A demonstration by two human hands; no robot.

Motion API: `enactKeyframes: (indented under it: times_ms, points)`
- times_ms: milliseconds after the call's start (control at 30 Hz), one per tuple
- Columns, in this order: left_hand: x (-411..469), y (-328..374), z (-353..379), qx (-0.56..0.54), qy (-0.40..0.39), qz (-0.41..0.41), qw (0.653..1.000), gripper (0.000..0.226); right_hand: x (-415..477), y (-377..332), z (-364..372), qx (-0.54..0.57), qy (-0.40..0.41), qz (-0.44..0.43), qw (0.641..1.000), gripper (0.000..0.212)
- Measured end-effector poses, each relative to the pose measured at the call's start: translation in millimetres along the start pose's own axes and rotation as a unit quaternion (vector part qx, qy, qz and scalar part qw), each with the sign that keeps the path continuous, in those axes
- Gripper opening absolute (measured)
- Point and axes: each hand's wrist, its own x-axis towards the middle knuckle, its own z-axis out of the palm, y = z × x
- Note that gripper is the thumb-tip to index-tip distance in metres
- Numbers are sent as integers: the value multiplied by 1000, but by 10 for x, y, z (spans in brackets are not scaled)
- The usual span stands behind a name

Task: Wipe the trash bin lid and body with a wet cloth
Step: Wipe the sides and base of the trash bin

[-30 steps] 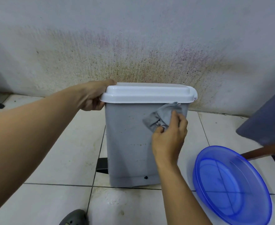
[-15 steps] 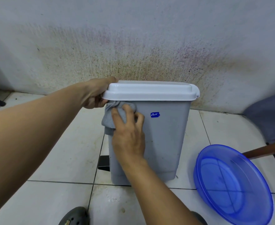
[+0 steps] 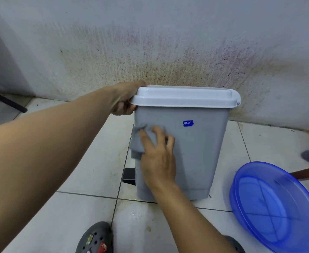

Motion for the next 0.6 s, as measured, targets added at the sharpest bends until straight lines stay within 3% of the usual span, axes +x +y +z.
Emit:
enactKeyframes:
  times_ms: [233, 367, 600]
  points:
    - [20, -15, -4, 14, -16, 10, 1000, 30, 267, -90, -160, 0, 32, -9, 999, 62]
    - [-47, 25, -4, 30, -5, 6, 1000, 25, -148, 24, 85, 0, -6, -5, 1000, 60]
    - [-103, 35, 15, 31, 2, 5, 1000, 24, -970, 245, 454, -25, -124, 21, 992, 74]
